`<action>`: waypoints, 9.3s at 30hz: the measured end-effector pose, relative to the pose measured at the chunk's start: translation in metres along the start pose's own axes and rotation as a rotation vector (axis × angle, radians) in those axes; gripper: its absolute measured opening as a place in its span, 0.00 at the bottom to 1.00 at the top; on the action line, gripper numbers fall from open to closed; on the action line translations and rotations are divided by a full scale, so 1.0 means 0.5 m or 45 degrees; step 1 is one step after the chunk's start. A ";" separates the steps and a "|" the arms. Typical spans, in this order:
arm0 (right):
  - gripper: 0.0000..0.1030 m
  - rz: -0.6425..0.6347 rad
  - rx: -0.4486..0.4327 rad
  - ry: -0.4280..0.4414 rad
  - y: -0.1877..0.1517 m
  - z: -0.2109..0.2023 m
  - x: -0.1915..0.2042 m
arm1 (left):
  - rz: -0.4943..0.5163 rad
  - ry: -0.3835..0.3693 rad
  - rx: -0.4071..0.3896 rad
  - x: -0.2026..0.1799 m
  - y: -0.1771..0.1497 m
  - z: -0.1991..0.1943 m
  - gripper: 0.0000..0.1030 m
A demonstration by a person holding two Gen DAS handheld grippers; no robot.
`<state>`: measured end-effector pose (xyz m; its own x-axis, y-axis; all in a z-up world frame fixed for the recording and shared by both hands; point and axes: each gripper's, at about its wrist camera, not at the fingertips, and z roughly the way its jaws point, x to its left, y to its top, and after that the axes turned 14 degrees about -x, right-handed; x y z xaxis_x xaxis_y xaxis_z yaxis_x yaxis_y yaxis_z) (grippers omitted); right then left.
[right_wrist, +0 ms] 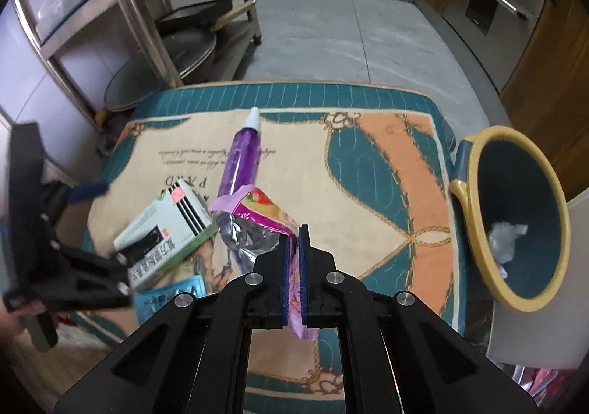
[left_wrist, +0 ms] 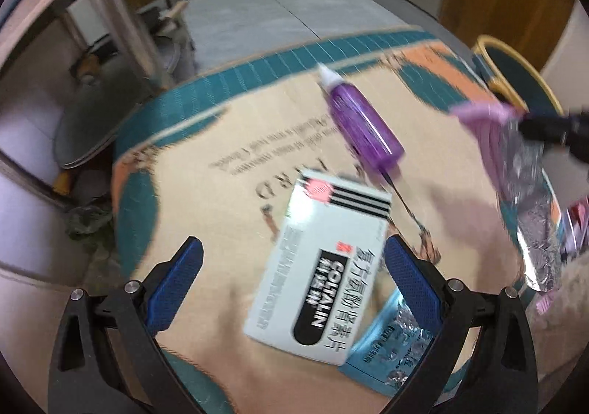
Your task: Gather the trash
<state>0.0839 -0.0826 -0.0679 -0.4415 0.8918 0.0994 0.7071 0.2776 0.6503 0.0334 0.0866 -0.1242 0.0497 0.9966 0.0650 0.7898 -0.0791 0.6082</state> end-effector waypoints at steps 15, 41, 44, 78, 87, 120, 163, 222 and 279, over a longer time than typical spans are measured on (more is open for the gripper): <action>0.06 -0.021 0.000 -0.007 0.001 0.005 -0.002 | -0.037 -0.071 0.159 -0.025 -0.024 0.069 0.82; 0.06 0.092 -0.114 -0.022 0.048 -0.035 -0.060 | -0.065 -0.067 -0.139 -0.041 0.089 -0.037 0.74; 0.06 0.117 -0.132 -0.033 0.051 -0.041 -0.078 | -0.049 -0.065 -0.156 -0.054 0.099 -0.041 0.74; 0.06 0.487 -0.317 -0.196 0.034 -0.162 -0.415 | 0.088 -0.233 -0.256 -0.309 0.216 -0.013 0.74; 0.06 0.420 -0.360 -0.276 0.034 -0.186 -0.463 | 0.103 -0.311 -0.288 -0.385 0.243 -0.010 0.74; 0.06 0.452 -0.251 -0.501 -0.018 -0.118 -0.576 | 0.241 -0.433 -0.387 -0.605 0.299 0.081 0.74; 0.94 0.561 -0.406 -0.356 0.025 -0.184 -0.440 | 0.159 -0.225 -0.462 -0.330 0.220 -0.106 0.94; 0.25 -0.201 0.265 0.336 -0.138 0.115 0.164 | -0.195 0.208 -0.279 0.087 0.082 -0.105 0.94; 0.23 -0.463 0.245 0.042 -0.049 0.011 -0.019 | -0.175 0.154 -0.117 -0.039 0.148 0.040 0.94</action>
<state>0.0740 -0.0957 -0.0889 -0.6966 0.7124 -0.0847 0.5910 0.6368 0.4951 0.1028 0.0616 -0.0962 -0.1326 0.9889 0.0674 0.7249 0.0504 0.6870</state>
